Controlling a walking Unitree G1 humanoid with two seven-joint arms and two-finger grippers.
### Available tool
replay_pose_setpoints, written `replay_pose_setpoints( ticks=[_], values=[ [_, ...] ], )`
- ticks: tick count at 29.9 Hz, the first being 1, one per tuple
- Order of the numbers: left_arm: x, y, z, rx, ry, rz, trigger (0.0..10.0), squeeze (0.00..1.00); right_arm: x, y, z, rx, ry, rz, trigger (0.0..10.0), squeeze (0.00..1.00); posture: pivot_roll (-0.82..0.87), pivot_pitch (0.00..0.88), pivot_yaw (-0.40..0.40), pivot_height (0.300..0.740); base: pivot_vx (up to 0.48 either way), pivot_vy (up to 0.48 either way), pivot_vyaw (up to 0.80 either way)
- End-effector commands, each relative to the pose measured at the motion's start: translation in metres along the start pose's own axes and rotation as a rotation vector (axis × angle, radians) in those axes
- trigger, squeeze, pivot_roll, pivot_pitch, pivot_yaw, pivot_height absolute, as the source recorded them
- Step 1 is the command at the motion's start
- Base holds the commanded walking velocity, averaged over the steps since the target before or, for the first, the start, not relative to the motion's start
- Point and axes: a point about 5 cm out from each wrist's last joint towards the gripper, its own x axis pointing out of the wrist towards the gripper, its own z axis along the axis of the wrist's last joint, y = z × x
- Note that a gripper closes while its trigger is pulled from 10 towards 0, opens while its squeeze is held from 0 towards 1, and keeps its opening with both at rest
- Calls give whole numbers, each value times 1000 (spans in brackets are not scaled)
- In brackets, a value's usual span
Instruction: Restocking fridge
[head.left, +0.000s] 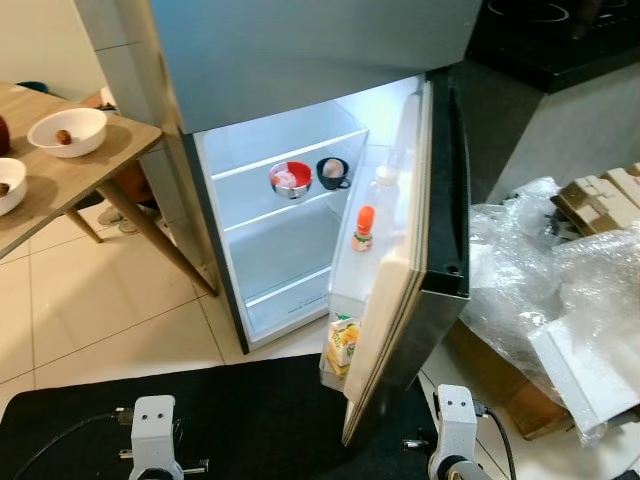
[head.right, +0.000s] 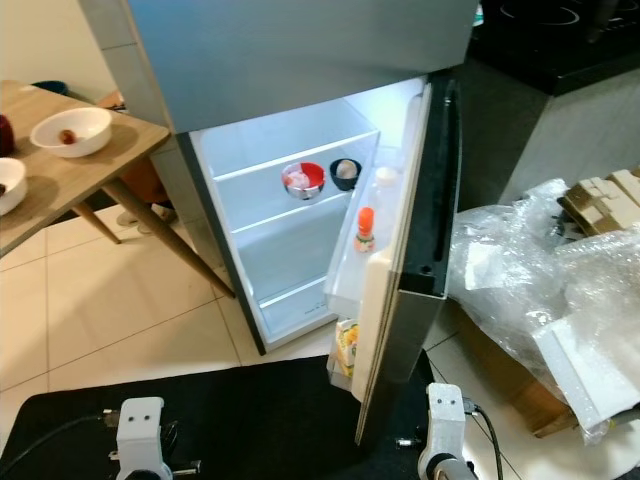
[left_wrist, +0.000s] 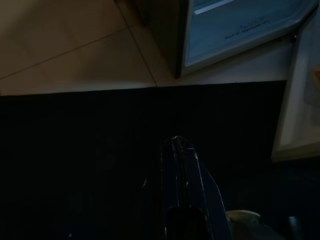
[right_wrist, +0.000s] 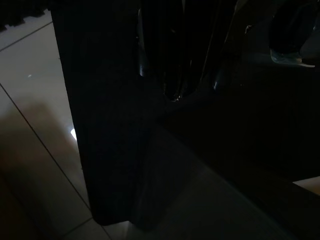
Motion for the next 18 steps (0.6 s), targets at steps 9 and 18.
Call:
replay_pose_setpoints(
  ticks=[9, 18],
  values=[
    [-7, 7, -13, -33, 44, 69, 10000, 0, -2, -5, -5, -25, 22, 1, 10000, 0, -115, 131, -15, 740, 0, -107, 0],
    [-9, 13, -13, -57, 32, 103, 10000, 0, 3, 10, 7, -111, 3, 101, 10000, 0, -112, 134, -19, 740, 0, 0, 0]
  ],
)
